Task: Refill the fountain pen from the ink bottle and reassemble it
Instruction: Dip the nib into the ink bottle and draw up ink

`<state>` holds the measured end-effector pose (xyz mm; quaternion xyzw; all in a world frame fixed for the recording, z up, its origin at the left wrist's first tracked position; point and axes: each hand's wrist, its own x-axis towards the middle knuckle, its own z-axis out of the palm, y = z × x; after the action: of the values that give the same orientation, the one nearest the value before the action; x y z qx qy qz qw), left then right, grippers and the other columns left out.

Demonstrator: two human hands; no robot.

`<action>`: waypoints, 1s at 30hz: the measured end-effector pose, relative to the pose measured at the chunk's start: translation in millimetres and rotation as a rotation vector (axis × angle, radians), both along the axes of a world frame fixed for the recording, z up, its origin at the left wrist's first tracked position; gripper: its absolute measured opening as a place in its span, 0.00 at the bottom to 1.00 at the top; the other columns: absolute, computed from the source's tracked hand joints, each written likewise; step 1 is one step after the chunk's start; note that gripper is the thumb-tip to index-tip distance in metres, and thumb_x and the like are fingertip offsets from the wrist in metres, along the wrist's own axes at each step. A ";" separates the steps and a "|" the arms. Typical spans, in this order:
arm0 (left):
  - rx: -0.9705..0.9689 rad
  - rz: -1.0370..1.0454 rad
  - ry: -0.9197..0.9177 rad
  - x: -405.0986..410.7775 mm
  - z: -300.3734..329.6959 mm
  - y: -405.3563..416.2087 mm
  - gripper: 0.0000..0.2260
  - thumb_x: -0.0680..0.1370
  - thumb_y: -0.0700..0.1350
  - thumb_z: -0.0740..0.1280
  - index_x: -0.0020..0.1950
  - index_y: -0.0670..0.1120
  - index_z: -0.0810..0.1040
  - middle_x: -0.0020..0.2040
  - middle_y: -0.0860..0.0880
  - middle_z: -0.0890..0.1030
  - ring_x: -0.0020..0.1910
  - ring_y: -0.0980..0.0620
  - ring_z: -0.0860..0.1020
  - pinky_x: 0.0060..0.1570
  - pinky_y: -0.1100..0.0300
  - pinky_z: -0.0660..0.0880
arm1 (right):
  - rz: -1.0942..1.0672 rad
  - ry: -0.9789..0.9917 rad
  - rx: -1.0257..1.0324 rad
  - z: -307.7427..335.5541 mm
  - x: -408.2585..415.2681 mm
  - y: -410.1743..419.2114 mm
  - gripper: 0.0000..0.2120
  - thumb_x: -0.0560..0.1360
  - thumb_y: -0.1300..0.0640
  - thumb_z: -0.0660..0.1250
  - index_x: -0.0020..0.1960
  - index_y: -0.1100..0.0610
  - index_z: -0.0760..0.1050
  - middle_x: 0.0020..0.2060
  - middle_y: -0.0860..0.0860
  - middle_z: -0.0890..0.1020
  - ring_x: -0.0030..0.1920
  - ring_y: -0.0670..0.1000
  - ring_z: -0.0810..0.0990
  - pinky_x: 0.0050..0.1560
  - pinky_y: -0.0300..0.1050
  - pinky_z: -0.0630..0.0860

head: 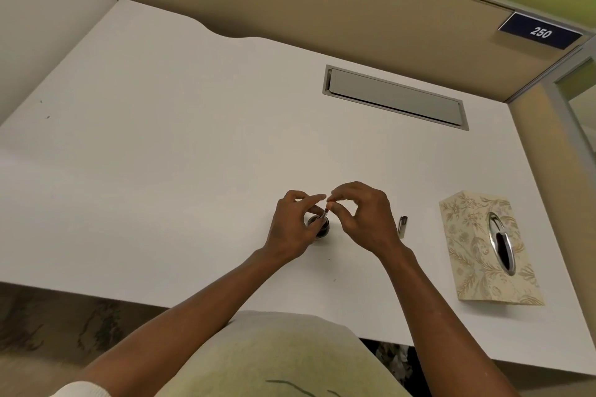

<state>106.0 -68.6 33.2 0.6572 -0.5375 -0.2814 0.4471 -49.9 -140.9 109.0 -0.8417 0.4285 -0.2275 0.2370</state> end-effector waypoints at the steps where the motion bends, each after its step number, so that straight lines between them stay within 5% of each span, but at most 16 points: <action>1: 0.004 0.000 0.000 0.0 -0.3 0.3 0.21 0.74 0.46 0.71 0.67 0.51 0.79 0.46 0.61 0.86 0.59 0.53 0.72 0.55 0.45 0.76 | -0.012 0.001 -0.015 0.2 0.7 0.8 0.02 0.73 0.56 0.76 0.44 0.51 0.83 0.44 0.44 0.85 0.47 0.47 0.83 0.49 0.51 0.80; 8: 0.013 -0.004 0.019 0.8 0.7 -0.6 0.23 0.74 0.47 0.73 0.70 0.49 0.77 0.46 0.60 0.86 0.60 0.51 0.73 0.55 0.46 0.77 | -0.055 -0.006 -0.032 2.1 1.1 4.0 0.06 0.72 0.51 0.77 0.42 0.51 0.83 0.42 0.44 0.86 0.44 0.47 0.83 0.48 0.49 0.80; 11: 0.021 -0.001 0.031 0.9 -0.2 -1.1 0.24 0.74 0.47 0.73 0.71 0.49 0.77 0.47 0.59 0.86 0.60 0.50 0.73 0.54 0.46 0.77 | -0.062 0.000 -0.022 3.7 -0.3 4.9 0.07 0.72 0.49 0.77 0.48 0.49 0.84 0.44 0.43 0.86 0.44 0.44 0.82 0.47 0.40 0.77; 20: 0.062 -0.004 0.030 0.5 -8.1 -2.6 0.26 0.73 0.53 0.70 0.72 0.54 0.74 0.48 0.62 0.85 0.62 0.51 0.72 0.55 0.45 0.77 | -0.030 -0.051 0.022 4.7 -2.3 1.7 0.03 0.73 0.58 0.77 0.45 0.53 0.84 0.43 0.44 0.86 0.45 0.43 0.83 0.47 0.27 0.70; 30: 0.047 0.008 0.038 0.2 -7.2 -2.2 0.27 0.73 0.52 0.71 0.72 0.54 0.75 0.44 0.65 0.83 0.63 0.51 0.72 0.56 0.45 0.77 | -0.057 -0.023 0.000 2.6 -0.4 1.3 0.06 0.73 0.51 0.77 0.46 0.51 0.84 0.42 0.42 0.85 0.43 0.42 0.82 0.45 0.34 0.73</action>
<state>106.2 -70.9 25.9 0.6642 -0.5197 -0.3045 0.4428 -50.3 -139.6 111.6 -0.8264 0.4498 -0.2438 0.2351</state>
